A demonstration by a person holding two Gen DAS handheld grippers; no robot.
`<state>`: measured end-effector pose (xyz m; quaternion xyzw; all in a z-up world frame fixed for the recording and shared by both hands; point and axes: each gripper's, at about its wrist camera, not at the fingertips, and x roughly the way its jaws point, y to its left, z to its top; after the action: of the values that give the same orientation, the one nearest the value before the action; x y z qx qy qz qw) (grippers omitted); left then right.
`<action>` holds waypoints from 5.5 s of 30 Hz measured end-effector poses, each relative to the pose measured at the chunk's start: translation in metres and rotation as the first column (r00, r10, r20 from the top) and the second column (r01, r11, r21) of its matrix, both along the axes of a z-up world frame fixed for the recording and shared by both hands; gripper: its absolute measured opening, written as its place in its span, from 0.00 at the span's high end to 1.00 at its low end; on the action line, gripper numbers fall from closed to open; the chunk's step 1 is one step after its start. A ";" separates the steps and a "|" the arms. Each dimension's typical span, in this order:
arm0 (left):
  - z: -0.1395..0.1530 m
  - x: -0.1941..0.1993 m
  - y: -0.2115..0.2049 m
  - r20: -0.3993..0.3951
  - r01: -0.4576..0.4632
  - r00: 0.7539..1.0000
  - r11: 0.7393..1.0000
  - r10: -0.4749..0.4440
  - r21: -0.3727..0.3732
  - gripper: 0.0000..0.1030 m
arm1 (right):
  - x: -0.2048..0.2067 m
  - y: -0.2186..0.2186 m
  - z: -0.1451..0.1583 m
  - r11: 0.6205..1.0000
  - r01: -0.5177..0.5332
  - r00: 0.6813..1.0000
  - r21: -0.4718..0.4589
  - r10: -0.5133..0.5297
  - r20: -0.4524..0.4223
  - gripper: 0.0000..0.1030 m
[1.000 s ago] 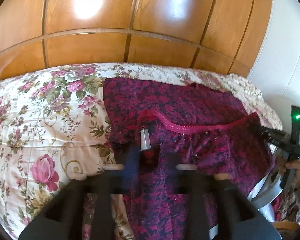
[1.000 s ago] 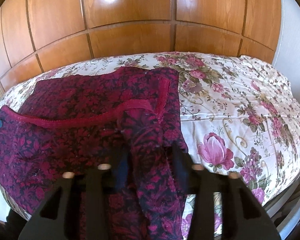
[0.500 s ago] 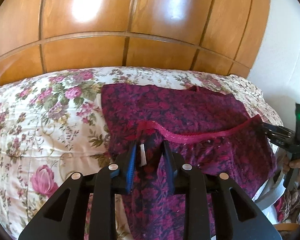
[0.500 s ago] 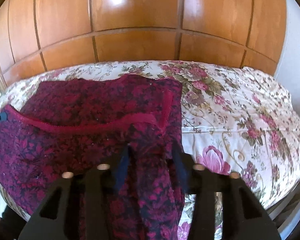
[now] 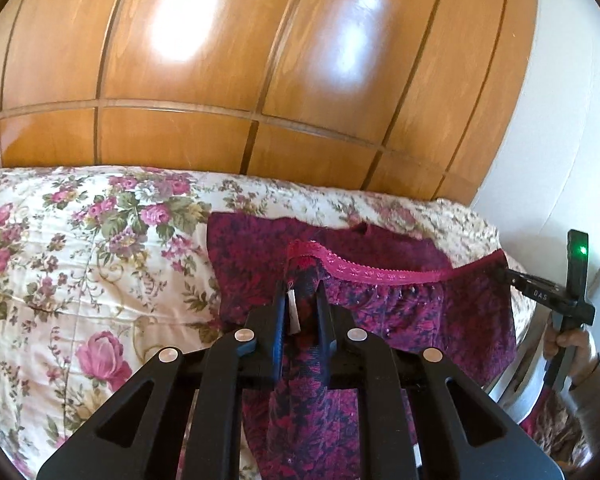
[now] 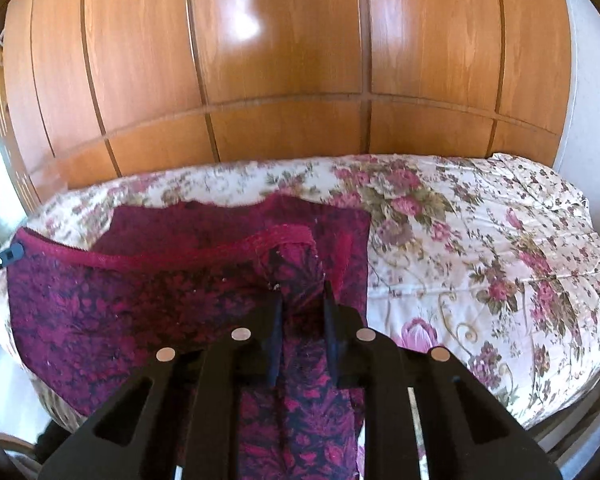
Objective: Fold small clothes
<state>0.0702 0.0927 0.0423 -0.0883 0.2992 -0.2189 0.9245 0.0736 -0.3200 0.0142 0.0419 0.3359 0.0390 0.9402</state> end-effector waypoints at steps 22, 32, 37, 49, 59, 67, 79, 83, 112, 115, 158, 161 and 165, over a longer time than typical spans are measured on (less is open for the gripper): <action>-0.001 0.141 -0.027 0.008 -0.151 0.989 0.979 0.151 0.138 0.88 | 0.140 -0.011 -0.008 0.994 0.106 0.994 -0.017 -0.106 0.017 0.84; -0.034 0.198 -0.031 -0.057 -0.202 0.975 0.960 0.217 0.191 0.88 | 0.196 -0.006 -0.037 0.987 0.134 0.990 -0.086 -0.137 -0.033 0.84; -0.059 0.226 -0.037 -0.120 -0.208 0.963 0.947 0.242 0.244 0.88 | 0.221 -0.001 -0.059 0.983 0.141 0.984 -0.115 -0.152 -0.096 0.84; -0.089 0.245 -0.035 -0.228 -0.186 0.940 0.940 0.255 0.285 0.77 | 0.246 -0.007 -0.086 0.986 0.140 0.956 -0.092 -0.159 -0.245 0.61; -0.075 0.141 0.014 -0.243 -0.177 0.952 0.982 0.186 0.057 0.40 | 0.157 -0.044 -0.061 0.982 0.119 0.973 0.145 -0.087 -0.214 0.31; -0.110 0.037 0.010 -0.338 -0.059 0.941 0.986 0.002 -0.158 0.33 | 0.056 -0.057 -0.095 0.948 0.108 0.961 0.299 -0.023 -0.275 0.20; -0.098 0.024 0.014 -0.345 -0.035 0.938 0.978 -0.040 -0.208 0.82 | 0.013 -0.051 -0.074 0.933 0.076 0.978 0.351 -0.001 -0.211 0.80; -0.086 0.000 0.023 -0.337 -0.027 0.940 0.979 -0.044 -0.201 0.82 | -0.010 -0.048 -0.062 0.933 0.050 0.976 0.356 0.030 -0.215 0.81; -0.066 0.097 0.030 -0.340 -0.079 0.940 0.983 0.019 -0.164 0.80 | 0.071 -0.042 -0.060 0.964 0.091 0.971 0.249 -0.029 -0.239 0.48; -0.066 0.096 0.026 -0.313 -0.120 0.946 0.987 0.080 -0.110 0.89 | 0.072 -0.031 -0.056 0.977 0.056 0.976 0.204 -0.010 -0.219 0.77; -0.039 0.029 -0.109 -0.060 -0.105 0.990 0.952 0.127 0.287 0.35 | 0.014 -0.095 -0.105 0.832 0.144 0.953 0.535 0.029 -0.301 0.03; -0.043 0.028 -0.122 -0.084 -0.053 0.993 0.960 0.079 0.273 0.35 | 0.003 -0.099 -0.110 0.804 0.140 0.956 0.578 0.043 -0.291 0.02; -0.053 0.027 -0.137 -0.136 0.029 0.991 0.974 0.002 0.224 0.48 | -0.010 -0.098 -0.112 0.788 0.124 0.954 0.603 0.072 -0.290 0.02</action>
<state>0.0974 -0.0446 -0.0105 0.0044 0.3849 -0.1836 0.9045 0.0635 -0.4183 -0.0975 0.3555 0.4417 0.1261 0.8140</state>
